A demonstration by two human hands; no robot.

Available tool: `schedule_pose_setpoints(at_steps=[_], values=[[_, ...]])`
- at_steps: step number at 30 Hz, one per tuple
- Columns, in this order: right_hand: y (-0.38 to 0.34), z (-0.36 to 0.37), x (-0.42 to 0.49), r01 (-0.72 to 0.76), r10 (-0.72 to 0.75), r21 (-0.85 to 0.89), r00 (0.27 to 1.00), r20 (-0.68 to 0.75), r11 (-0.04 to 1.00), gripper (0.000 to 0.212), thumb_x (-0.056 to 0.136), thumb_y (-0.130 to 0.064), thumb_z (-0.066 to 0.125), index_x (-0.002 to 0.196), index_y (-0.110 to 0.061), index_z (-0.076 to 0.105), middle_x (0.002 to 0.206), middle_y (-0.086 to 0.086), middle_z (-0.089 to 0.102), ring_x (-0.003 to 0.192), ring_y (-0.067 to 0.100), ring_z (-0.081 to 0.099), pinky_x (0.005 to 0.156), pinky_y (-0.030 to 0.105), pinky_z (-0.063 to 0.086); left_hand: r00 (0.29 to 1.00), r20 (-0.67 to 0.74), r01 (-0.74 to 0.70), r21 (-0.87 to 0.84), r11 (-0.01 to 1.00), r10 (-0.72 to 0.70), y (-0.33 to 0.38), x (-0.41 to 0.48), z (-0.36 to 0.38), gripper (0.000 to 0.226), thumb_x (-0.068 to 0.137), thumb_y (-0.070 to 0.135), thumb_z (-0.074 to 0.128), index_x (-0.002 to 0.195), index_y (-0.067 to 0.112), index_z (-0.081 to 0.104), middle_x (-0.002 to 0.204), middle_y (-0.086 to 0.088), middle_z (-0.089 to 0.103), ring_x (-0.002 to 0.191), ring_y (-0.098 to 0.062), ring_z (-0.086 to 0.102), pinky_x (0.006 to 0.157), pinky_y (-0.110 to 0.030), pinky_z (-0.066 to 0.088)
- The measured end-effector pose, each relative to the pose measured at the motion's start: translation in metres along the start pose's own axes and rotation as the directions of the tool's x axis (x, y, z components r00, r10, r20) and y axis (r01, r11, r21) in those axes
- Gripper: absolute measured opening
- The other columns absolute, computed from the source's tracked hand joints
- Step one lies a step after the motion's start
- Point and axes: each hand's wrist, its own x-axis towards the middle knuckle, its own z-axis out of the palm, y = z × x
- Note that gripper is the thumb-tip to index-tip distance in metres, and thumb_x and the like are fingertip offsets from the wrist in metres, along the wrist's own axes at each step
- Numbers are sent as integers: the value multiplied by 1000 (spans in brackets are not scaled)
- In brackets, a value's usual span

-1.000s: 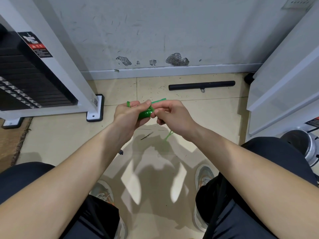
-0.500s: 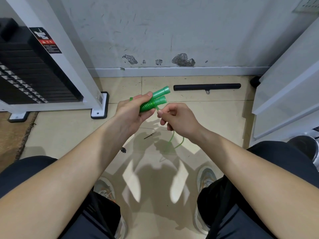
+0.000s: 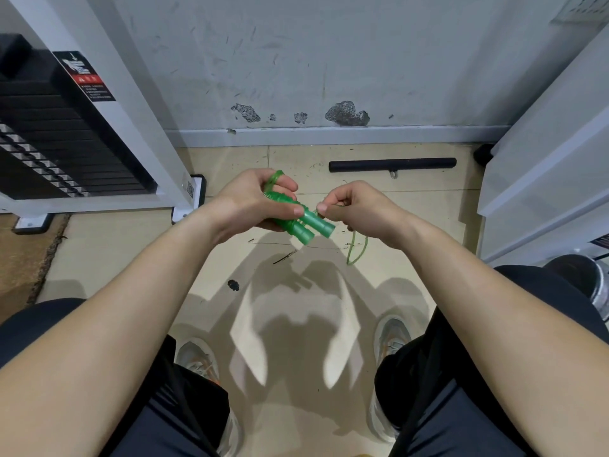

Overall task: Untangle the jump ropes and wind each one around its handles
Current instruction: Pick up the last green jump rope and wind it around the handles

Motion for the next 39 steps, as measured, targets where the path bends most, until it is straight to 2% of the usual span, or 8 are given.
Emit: schedule_pose_setpoints(at_steps=[7,11,14,22,30,33,36,39], values=[[-5,16,-6,-59,62,227,998,-4,972,25,94,-7,52,83,-10,74,76,-2,63,50,9,43,58,29,48,946,-270,-68,376,924,180,-15,14,11,49,70,17,91,108,18,59,95,3,64,84,-17,65,74,-31,59],[-6,31,-7,11,40,355,990,-135,935,19,97,-8,56,103,-8,74,79,1,71,51,13,49,58,28,51,860,-457,-102,281,954,226,-23,21,19,46,72,20,88,105,21,56,90,9,60,78,-9,60,68,-26,54],[-7,34,-7,37,41,376,980,-196,926,9,95,-14,64,92,-11,71,72,4,71,46,16,49,48,26,45,833,-536,-135,45,990,138,-24,24,24,45,74,16,87,106,17,56,94,1,62,80,-17,66,66,-34,61],[-2,46,-5,128,-108,40,936,-334,991,15,89,-25,72,81,-15,66,67,1,70,62,11,63,55,19,45,887,-429,-38,-433,901,-169,-25,24,34,44,79,16,85,108,9,52,113,-9,58,92,-28,71,77,-37,62],[-2,49,-7,185,-175,3,934,-311,983,13,91,-24,71,83,-13,71,65,-3,68,69,13,64,60,17,44,866,-436,-12,-506,863,-244,-26,21,34,77,68,12,92,127,-9,48,97,-5,56,74,-25,72,80,-37,62],[-3,49,-7,193,-171,47,939,-297,980,12,95,-23,65,84,-21,69,67,-9,64,77,10,66,66,21,44,841,-462,-31,-559,828,-281,-21,23,29,65,72,15,90,122,0,52,110,-2,56,64,-13,72,78,-32,62],[-4,44,-8,113,-80,165,977,-197,980,18,97,-29,63,81,-23,69,68,-4,63,59,4,58,60,24,44,868,-405,-38,-633,773,-289,-14,21,23,64,73,15,89,124,-6,56,124,-4,57,78,-15,72,71,-28,61],[-5,31,-6,34,-20,202,997,-72,979,24,99,-35,60,81,-24,73,62,-9,54,51,3,46,55,24,42,911,-294,20,-670,742,-290,-9,18,17,31,78,15,84,102,1,71,108,-11,68,85,-19,70,69,-23,59]])
